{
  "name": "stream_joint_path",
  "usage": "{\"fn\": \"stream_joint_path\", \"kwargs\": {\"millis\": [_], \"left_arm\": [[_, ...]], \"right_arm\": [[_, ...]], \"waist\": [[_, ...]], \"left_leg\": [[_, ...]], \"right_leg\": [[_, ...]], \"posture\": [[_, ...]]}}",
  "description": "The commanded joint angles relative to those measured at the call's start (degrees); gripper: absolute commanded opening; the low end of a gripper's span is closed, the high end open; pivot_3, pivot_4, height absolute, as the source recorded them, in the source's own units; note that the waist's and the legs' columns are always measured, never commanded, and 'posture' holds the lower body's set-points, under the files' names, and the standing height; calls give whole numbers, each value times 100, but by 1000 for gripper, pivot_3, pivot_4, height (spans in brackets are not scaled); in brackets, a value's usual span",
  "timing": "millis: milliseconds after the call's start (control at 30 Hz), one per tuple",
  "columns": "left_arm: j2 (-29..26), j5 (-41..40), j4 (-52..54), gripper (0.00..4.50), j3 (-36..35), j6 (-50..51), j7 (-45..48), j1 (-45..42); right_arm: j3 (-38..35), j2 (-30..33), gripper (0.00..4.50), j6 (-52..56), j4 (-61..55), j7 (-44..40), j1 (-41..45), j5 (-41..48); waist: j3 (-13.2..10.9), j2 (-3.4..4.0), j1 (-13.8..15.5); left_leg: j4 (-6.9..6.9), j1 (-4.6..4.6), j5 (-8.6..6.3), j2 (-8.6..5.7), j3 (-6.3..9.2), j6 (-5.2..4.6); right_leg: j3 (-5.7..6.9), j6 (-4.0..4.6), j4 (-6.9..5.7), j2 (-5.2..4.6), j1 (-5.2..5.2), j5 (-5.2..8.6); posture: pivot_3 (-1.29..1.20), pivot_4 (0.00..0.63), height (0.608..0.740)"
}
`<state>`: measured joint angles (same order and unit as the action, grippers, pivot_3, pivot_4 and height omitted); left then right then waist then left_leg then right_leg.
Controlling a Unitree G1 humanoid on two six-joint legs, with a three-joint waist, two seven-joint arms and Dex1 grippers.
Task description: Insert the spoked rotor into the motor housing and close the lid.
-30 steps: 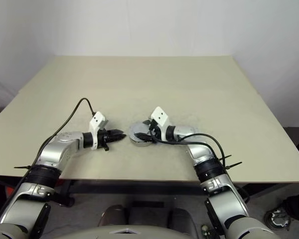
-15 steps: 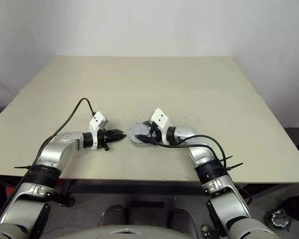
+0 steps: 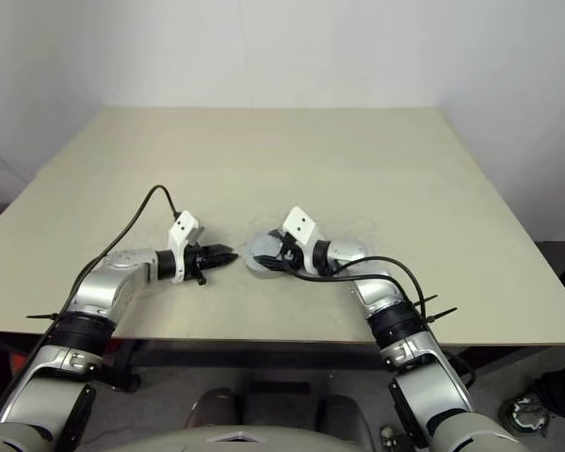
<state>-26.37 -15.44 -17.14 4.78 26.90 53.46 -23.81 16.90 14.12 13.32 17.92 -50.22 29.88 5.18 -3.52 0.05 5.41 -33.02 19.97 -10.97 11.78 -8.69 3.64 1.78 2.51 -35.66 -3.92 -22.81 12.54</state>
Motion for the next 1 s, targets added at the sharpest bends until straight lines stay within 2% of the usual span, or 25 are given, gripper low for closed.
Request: {"fn": "stream_joint_path", "kwargs": {"millis": [33, 533, 1000], "left_arm": [[-56, -50, 167, 1295, -117, -36, 2, -69], [-78, -52, 200, 1295, -106, -34, 30, -45], [-72, -49, 191, 1295, -89, -17, 40, -76]], "right_arm": [[86, 40, 2952, 14, 185, 7, 25, -161], [98, 288, 2952, -14, 81, -137, -121, -166], [-89, 320, 2952, -70, 115, 55, -129, -122]], "waist": [[0, 0, -1], [1, -1, 15], [2, -2, 23]], "left_leg": [[0, 0, 0, 0, 0, 0], [0, -1, -3, 0, 1, -5], [0, 0, -8, -3, 1, -14]], "right_leg": [[0, 0, 0, 0, 0, 0], [0, -1, 7, -12, 9, 0], [2, -2, 15, -25, 11, 1]], "posture": [[0, 0, 740], [0, 0, 740], [0, 0, 740]]}}
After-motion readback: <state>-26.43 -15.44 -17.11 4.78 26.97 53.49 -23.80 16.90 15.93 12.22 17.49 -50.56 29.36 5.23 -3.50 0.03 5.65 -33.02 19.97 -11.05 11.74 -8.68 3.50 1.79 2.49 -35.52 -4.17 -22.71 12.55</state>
